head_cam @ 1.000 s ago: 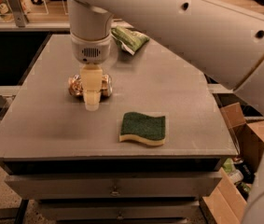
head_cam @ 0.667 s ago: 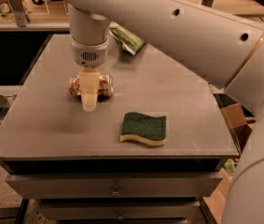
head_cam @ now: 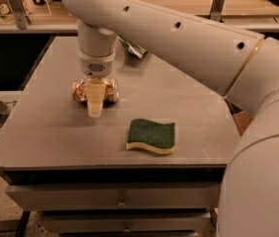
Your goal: Place orange can upright
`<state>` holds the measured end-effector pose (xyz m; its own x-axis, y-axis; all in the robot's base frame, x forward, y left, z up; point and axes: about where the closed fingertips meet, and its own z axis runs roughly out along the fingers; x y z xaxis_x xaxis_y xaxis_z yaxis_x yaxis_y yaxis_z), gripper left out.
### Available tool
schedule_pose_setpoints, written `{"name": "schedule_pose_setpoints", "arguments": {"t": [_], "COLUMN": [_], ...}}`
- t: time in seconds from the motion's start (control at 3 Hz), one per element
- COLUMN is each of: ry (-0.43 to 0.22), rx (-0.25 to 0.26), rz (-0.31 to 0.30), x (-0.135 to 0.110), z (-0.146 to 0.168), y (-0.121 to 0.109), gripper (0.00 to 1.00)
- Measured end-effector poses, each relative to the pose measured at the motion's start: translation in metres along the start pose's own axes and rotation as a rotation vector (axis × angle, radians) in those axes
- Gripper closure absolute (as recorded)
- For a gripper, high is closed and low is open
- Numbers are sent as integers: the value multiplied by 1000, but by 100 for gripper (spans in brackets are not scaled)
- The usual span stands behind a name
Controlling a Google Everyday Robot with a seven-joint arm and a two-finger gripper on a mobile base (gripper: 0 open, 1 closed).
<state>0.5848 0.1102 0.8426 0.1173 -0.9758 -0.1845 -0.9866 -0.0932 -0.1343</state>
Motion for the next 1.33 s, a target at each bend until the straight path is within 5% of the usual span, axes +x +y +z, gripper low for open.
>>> {"name": "schedule_pose_setpoints", "arguments": {"t": [0.67, 1.33], "ry": [4, -5], "rx": [-22, -54], "rz": [6, -10], "x": [-16, -42], "z": [14, 8], "y": [-8, -8], "gripper": [64, 77]}}
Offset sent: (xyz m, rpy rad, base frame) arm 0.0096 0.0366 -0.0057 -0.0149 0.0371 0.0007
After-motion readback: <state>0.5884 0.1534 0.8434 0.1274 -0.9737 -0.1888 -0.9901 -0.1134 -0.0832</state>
